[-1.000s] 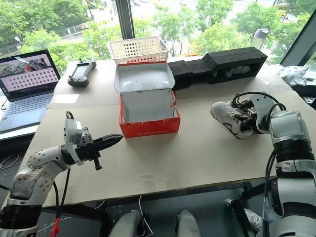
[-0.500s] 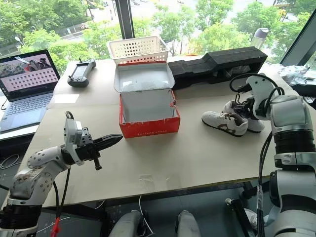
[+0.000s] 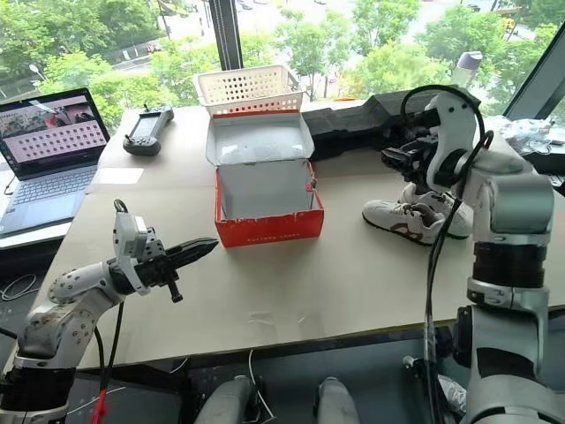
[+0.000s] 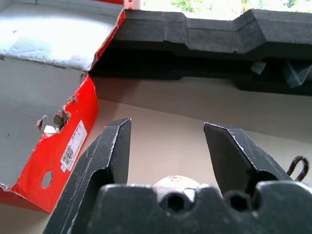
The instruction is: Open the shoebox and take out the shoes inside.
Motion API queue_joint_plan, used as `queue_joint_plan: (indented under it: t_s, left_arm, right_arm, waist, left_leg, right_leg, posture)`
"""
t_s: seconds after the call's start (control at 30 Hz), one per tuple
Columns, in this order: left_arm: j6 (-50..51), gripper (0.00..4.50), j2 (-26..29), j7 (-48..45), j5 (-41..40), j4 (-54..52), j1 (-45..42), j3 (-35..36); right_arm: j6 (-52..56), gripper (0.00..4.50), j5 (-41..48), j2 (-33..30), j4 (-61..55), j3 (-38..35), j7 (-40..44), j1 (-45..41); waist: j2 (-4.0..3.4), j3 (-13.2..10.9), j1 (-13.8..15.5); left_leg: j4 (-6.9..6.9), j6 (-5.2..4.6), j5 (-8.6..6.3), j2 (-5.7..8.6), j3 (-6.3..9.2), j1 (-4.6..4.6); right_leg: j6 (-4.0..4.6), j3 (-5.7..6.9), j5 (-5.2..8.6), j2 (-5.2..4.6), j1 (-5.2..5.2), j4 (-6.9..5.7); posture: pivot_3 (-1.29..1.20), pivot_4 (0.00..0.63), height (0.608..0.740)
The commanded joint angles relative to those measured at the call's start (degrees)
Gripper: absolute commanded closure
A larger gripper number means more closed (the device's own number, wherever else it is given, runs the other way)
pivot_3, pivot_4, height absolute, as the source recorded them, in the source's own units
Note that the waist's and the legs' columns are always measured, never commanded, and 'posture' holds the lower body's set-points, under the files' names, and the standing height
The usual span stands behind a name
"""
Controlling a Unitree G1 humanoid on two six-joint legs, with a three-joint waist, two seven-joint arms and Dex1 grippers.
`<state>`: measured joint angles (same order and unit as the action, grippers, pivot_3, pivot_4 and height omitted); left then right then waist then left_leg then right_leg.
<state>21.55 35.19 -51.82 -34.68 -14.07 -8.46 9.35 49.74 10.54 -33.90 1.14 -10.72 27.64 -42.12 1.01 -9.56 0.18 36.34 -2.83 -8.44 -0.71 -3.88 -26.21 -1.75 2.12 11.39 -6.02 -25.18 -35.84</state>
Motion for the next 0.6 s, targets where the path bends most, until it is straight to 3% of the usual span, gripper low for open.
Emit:
queue_joint_plan:
  t_s: [0.03, 0.17, 0.37, 0.6]
  left_arm:
    - [-2.0, 4.50, -1.5, 4.4, 0.5, -2.4, 0.0, 3.3]
    - [-2.3, 4.50, -6.5, 19.0, 4.4, -0.3, -1.9, 8.6]
    - [-1.4, 4.50, -13.7, 46.1, 17.0, 3.1, -2.3, 15.2]
    - [-5.3, 4.50, -18.4, 56.6, 25.2, 6.0, -0.1, 15.0]
  right_arm:
    - [-7.4, 1.62, -3.7, 2.8, -6.1, -0.3, -7.0, 6.5]
    - [-14.6, 1.62, -6.4, 5.1, -7.8, 0.5, -10.9, 12.0]
    - [-25.1, 1.62, -6.4, 7.2, -7.6, 2.6, -8.4, 19.6]
    - [-30.8, 1.62, -5.4, 9.2, -6.3, 1.5, -9.0, 25.1]
  waist:
    - [0.00, 0.0, 0.1]
    - [-0.01, 0.0, 0.4]
    - [0.05, 0.1, -0.1]
    - [0.07, 0.1, 0.4]
  left_leg:
    - [0.00, 0.00, 0.00, 0.00, 0.00, 0.00]
    - [0.03, 0.00, 0.00, -0.01, 0.02, 0.03]
    - [0.11, -0.02, -0.01, -0.05, 0.02, 0.12]
    - [0.18, -0.01, -0.02, -0.05, 0.03, 0.14]
  right_leg:
    - [0.00, 0.00, 0.00, 0.00, 0.00, 0.00]
    - [-0.02, -0.01, -0.01, 0.01, 0.04, -0.03]
    - [-0.11, -0.05, -0.05, 0.16, 0.17, -0.03]
    - [-0.11, -0.03, -0.11, 0.16, 0.22, 0.00]
  posture:
    - [0.00, 0.150, 0.732]
    - [0.00, 0.150, 0.732]
    - [0.00, 0.150, 0.732]
    - [0.00, 0.150, 0.732]
